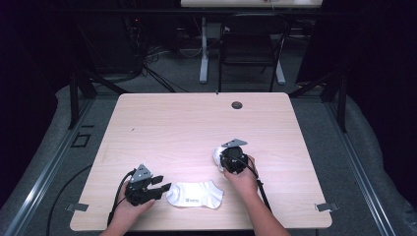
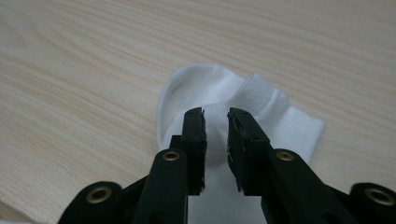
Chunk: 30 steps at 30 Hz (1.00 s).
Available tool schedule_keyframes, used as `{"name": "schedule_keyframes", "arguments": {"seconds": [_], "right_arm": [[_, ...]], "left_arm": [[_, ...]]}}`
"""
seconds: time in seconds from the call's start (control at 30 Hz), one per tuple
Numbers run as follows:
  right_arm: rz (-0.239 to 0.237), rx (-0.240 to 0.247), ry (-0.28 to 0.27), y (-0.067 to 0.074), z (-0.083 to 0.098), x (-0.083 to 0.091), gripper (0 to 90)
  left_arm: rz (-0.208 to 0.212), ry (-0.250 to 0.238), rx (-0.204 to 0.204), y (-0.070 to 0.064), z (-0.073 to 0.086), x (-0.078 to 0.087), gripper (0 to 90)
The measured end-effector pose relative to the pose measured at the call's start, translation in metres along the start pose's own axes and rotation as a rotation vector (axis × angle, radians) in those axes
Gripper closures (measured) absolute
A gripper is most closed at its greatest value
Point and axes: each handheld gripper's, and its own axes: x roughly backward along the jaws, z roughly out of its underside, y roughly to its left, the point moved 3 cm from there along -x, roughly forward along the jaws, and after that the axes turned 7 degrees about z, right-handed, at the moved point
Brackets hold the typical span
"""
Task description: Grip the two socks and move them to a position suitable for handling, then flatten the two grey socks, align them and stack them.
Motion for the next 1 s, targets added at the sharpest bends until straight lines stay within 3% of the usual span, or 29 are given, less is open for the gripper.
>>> {"name": "schedule_keyframes", "arguments": {"seconds": [0.13,0.2,0.33,0.63,0.8,0.9,1.0], "right_arm": [[-0.018,0.005,0.021,0.007,0.003,-0.008,80.0],[-0.029,0.038,0.021,0.014,0.005,-0.010,81.4],[-0.049,0.053,0.010,0.023,0.006,-0.011,83.7],[-0.145,0.096,-0.001,0.055,0.003,-0.013,85.6],[-0.213,0.165,0.002,0.078,0.001,-0.011,85.7],[-0.214,0.212,0.011,0.086,0.000,-0.008,83.4],[-0.221,0.188,-0.026,0.088,-0.004,-0.002,79.4]], "left_arm": [[0.003,0.007,0.000,-0.001,0.000,0.000,53.1],[0.004,0.002,-0.001,-0.001,0.000,0.000,53.1],[0.002,0.001,0.006,0.000,0.000,0.000,53.1],[0.007,0.005,0.007,0.001,0.000,0.000,53.1],[0.003,0.006,0.009,0.001,0.000,-0.001,53.1],[0.002,0.005,0.009,0.001,0.000,-0.001,53.1],[-0.001,0.006,0.012,0.001,0.000,0.000,53.1]]}}
